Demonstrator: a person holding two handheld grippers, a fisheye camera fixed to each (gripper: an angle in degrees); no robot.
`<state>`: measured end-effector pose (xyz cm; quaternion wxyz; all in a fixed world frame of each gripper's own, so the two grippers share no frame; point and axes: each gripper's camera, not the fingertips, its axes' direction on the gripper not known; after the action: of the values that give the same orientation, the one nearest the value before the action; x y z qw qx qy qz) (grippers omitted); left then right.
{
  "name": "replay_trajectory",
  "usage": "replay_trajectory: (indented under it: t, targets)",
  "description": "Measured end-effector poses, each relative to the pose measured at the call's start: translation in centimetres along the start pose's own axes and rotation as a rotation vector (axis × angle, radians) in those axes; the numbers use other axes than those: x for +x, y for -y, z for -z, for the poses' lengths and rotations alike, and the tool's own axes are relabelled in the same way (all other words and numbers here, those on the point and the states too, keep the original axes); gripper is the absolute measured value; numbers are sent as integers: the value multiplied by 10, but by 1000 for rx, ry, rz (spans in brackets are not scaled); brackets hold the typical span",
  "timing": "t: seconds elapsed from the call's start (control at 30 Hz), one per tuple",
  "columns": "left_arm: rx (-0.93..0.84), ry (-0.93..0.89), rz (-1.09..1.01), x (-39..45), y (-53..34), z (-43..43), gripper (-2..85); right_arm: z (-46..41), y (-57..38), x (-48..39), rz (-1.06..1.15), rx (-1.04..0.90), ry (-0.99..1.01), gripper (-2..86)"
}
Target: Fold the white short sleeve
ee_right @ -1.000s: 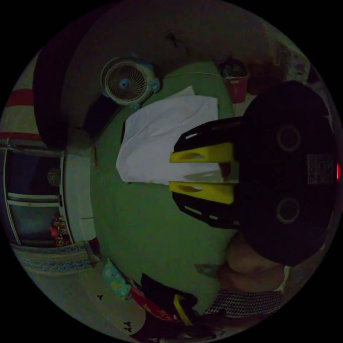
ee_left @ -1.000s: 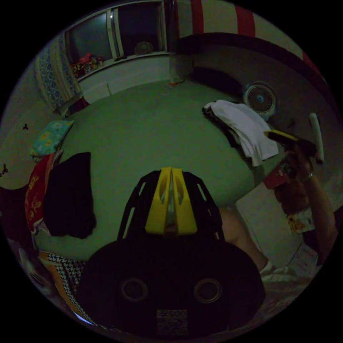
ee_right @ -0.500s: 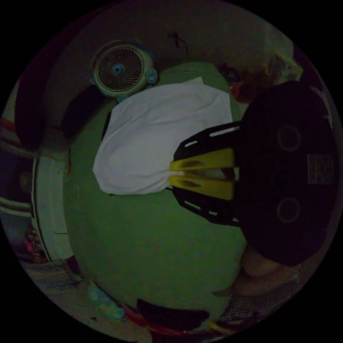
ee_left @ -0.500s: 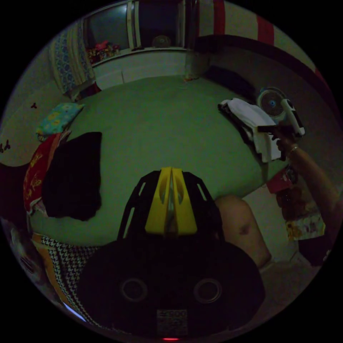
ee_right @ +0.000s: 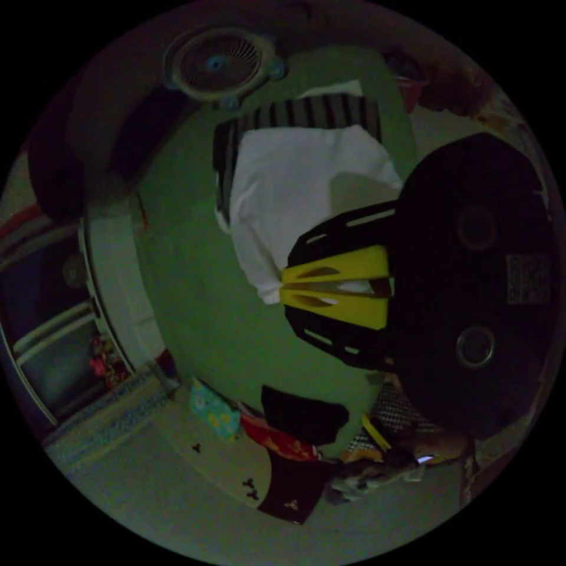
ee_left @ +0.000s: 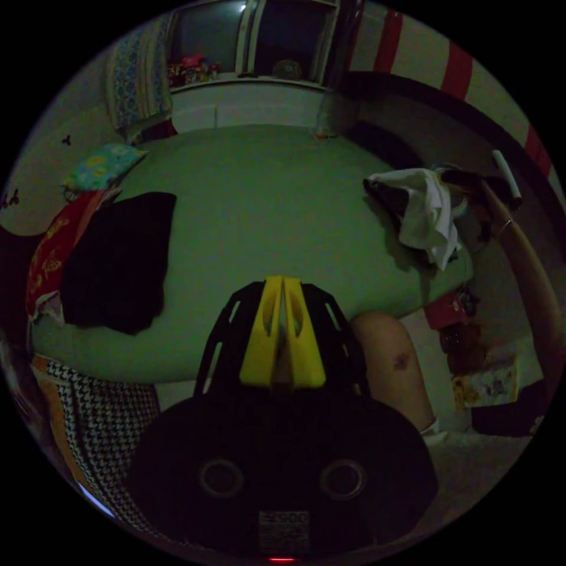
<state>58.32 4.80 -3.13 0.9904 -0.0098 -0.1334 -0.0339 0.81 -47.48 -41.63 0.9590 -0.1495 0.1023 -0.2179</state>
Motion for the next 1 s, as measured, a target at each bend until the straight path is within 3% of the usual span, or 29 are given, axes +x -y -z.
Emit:
replay_trajectory:
  t: [0.2,0.3,0.43,0.57,0.67,1.0]
  targets:
    - [12,16,42,-37,5,-8,-5,-92,33,-117,148,-92,273,-14]
    - [8,41,68,-57,8,-14,-4,-141,37,-166,218,-187,261,-8]
    - [-2,66,127,-88,9,-26,-4,-158,24,-173,247,-109,293,7]
    - [6,84,195,-112,20,-49,-5,-157,-14,-129,111,76,278,43]
    - [33,68,205,-122,56,-74,-5,-171,-24,-98,-22,100,257,71]
    - [367,75,241,-132,238,-110,-5,-211,98,-112,193,170,-92,93]
